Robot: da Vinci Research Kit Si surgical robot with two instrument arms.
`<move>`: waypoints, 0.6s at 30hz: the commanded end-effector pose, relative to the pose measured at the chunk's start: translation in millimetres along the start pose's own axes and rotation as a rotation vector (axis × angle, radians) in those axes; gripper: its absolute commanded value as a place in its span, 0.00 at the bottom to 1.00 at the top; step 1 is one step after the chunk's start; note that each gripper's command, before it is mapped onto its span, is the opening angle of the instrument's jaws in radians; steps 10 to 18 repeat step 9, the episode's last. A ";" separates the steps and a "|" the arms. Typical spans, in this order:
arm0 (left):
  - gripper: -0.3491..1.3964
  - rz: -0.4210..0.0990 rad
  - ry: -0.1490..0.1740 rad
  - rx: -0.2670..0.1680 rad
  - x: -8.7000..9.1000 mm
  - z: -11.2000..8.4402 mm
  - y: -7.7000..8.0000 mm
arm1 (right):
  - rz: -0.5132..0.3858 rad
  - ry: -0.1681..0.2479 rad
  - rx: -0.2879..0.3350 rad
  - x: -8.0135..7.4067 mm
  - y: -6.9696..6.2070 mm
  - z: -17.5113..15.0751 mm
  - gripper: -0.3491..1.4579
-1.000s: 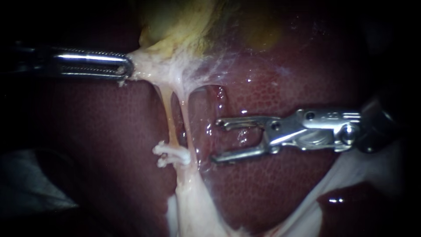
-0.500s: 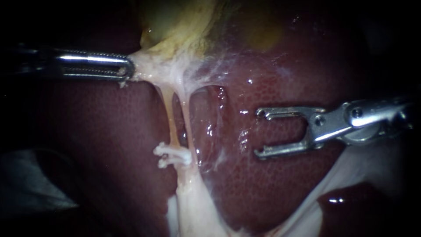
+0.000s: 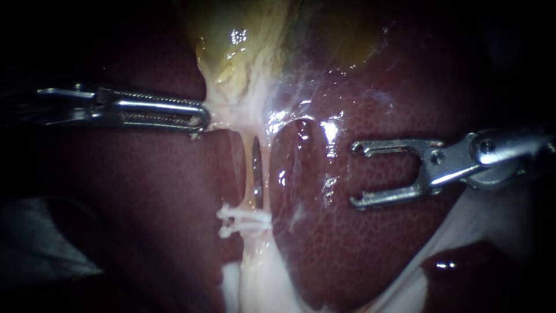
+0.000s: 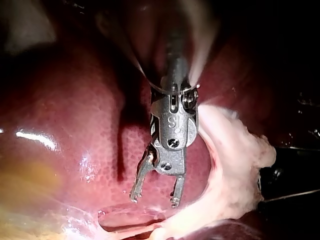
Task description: Going back second clip left tube
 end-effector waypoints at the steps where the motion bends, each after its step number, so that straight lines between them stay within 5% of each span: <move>1: 0.00 -0.002 0.000 -0.003 0.0 0.1 0.0 | 0.000 0.001 0.000 0.0 0.0 0.0 0.47; 18: 0.00 -0.003 -0.002 -0.007 0.2 -0.4 0.0 | -0.001 0.003 0.009 0.1 -0.3 0.0 0.47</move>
